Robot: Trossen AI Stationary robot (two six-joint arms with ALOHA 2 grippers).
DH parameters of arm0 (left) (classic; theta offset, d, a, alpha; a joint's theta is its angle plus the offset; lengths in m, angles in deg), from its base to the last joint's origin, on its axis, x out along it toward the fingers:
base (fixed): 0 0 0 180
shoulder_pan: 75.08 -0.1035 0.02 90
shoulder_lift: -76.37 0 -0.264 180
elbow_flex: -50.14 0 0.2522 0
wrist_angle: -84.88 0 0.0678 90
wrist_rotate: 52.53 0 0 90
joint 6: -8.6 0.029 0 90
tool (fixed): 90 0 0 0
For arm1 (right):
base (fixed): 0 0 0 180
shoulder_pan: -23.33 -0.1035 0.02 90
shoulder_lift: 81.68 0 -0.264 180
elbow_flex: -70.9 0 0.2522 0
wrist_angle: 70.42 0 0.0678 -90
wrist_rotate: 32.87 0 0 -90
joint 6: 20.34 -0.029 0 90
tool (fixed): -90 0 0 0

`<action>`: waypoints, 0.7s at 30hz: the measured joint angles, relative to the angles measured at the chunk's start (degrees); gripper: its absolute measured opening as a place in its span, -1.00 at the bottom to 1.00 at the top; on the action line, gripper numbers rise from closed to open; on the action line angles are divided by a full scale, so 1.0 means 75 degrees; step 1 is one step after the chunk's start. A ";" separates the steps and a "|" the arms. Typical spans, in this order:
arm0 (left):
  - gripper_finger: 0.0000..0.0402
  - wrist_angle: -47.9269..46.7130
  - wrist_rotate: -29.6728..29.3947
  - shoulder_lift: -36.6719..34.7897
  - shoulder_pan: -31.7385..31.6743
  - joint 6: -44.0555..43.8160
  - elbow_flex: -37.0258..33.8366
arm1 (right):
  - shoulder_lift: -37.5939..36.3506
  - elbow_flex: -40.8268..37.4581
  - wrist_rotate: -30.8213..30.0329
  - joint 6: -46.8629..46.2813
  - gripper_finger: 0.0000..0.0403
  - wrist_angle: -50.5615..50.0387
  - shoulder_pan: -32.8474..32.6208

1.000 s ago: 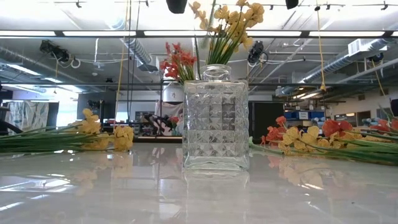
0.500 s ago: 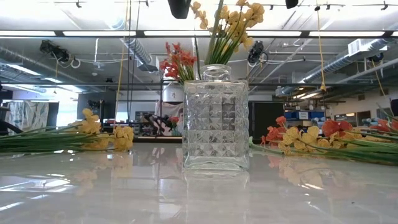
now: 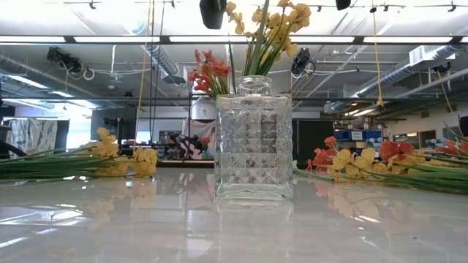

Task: Sort flowers into vase by color
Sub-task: Put the bottom orange flower into the bottom transparent vase

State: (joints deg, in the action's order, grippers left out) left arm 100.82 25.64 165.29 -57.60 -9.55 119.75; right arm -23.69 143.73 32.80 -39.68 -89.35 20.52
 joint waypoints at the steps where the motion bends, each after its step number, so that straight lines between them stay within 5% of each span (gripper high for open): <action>1: -0.89 -0.0047 0.0000 0.0000 0.0005 -0.0072 0.0000 | 0.0000 0.0000 0.0000 -0.0001 0.29 0.0000 0.0000; 21: -0.89 -0.0454 0.0023 0.0163 0.0159 -0.0498 -0.0003 | 0.0000 0.0000 0.0000 -0.0002 0.29 -0.0003 0.0000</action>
State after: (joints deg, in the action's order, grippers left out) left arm 97.41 25.81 166.52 -56.41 -13.29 119.73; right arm -23.69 143.73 32.80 -39.70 -89.37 20.52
